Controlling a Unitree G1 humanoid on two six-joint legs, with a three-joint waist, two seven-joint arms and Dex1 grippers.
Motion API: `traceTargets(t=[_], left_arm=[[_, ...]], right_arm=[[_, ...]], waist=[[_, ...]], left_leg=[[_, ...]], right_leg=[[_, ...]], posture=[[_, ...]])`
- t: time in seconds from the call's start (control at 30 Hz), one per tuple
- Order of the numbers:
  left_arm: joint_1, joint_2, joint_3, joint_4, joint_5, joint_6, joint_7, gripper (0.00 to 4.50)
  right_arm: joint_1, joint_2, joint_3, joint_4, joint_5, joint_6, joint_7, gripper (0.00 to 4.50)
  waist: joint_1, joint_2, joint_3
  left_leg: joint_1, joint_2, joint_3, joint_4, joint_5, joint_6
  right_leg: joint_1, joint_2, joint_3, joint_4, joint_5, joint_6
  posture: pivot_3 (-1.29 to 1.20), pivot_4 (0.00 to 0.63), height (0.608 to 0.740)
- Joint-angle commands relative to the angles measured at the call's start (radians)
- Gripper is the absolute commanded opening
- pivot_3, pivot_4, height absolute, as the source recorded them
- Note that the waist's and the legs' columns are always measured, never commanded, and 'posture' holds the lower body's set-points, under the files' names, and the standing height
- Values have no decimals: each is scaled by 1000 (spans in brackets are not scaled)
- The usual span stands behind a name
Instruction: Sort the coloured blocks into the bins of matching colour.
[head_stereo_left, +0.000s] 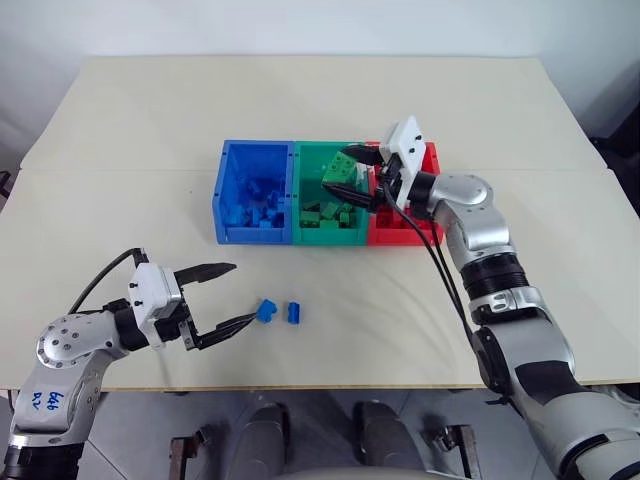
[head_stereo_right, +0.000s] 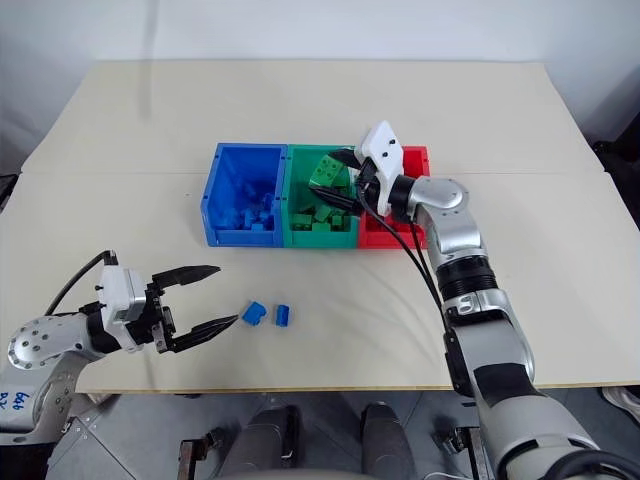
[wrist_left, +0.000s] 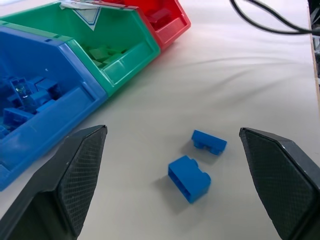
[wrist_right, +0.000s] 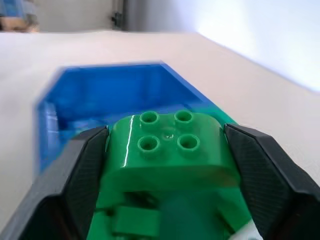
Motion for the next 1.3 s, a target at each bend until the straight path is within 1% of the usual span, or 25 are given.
traceTargets(t=[0.03,0.1,0.2,0.3,0.4,0.47,0.57,0.63,0.8,0.9,1.0,1.1,1.2,1.3], left_arm=[[8,-5,0,-16,4,-23,2,4500],[17,-6,5,-16,2,-24,3,4500],[33,0,24,-7,-4,-26,0,4500],[51,16,52,9,-9,-29,-11,4500],[73,33,89,32,-9,-35,-28,4500],[90,43,111,43,-10,-38,-37,4500],[132,59,155,62,-27,-32,-64,4500],[165,70,187,77,-30,-29,-83,4500],[188,81,205,80,-17,-43,-99,4500],[164,72,149,2,-39,8,-78,4500],[103,60,51,-95,-46,80,-37,4500],[3,55,-93,-160,3,158,10,4500],[-90,71,-245,-171,107,213,38,4500],[-165,57,-334,-153,164,260,72,4500]], right_arm=[[1,-9,-28,-32,24,-42,48,4454],[32,-30,-36,-83,56,-30,112,4454],[120,-105,-60,-204,135,1,260,4454],[234,-183,-105,-342,256,65,408,4454],[368,-289,-131,-432,288,71,504,4454],[435,-348,-152,-449,304,69,558,4454],[497,-404,-201,-461,343,112,562,4454],[550,-428,-221,-478,335,76,564,4454],[609,-426,-227,-550,347,99,520,4454],[636,-407,-219,-608,361,110,503,4454],[658,-398,-207,-656,361,115,487,4454],[667,-391,-205,-675,361,124,465,4454],[669,-384,-199,-691,360,130,447,4454],[672,-378,-197,-713,363,141,427,4454]], waist=[[-5,0,0],[-9,0,0],[-6,0,0],[-3,0,0],[5,0,0],[7,0,0],[6,0,0],[7,1,0],[16,1,0],[19,1,0],[27,1,0],[31,1,0],[34,1,0],[31,1,0]], left_leg=[[0,0,0,0,0,1],[0,-1,0,1,-1,1],[0,-1,-1,1,-1,2],[-1,-1,-1,2,-2,4],[0,-1,0,2,-2,4],[0,0,1,2,-3,4],[0,0,3,2,-3,5],[1,1,4,2,-3,5],[1,1,4,2,-4,5],[1,1,4,3,-4,5],[1,1,3,3,-4,5],[1,0,3,4,-3,4],[1,-1,3,4,-3,4],[1,-2,4,3,-3,4]], right_leg=[[-1,-1,0,1,0,0],[-1,-2,0,2,0,0],[0,-2,-2,2,0,0],[1,-3,-1,1,0,0],[2,-2,-2,-2,0,0],[2,-2,-1,-6,0,0],[2,-2,-1,-6,0,0],[2,-2,0,-6,0,0],[2,-1,0,-6,0,0],[2,-2,1,-6,0,1],[3,-2,0,-6,0,1],[3,-2,1,-6,1,2],[3,-1,1,-5,1,2],[2,0,1,-6,1,2]], posture=[[0,150,740],[0,150,740],[0,150,740],[0,150,740],[0,150,740],[0,150,740],[0,150,740],[0,150,740],[0,150,740],[0,150,740],[0,150,740],[0,150,740],[0,150,740],[0,150,740]])
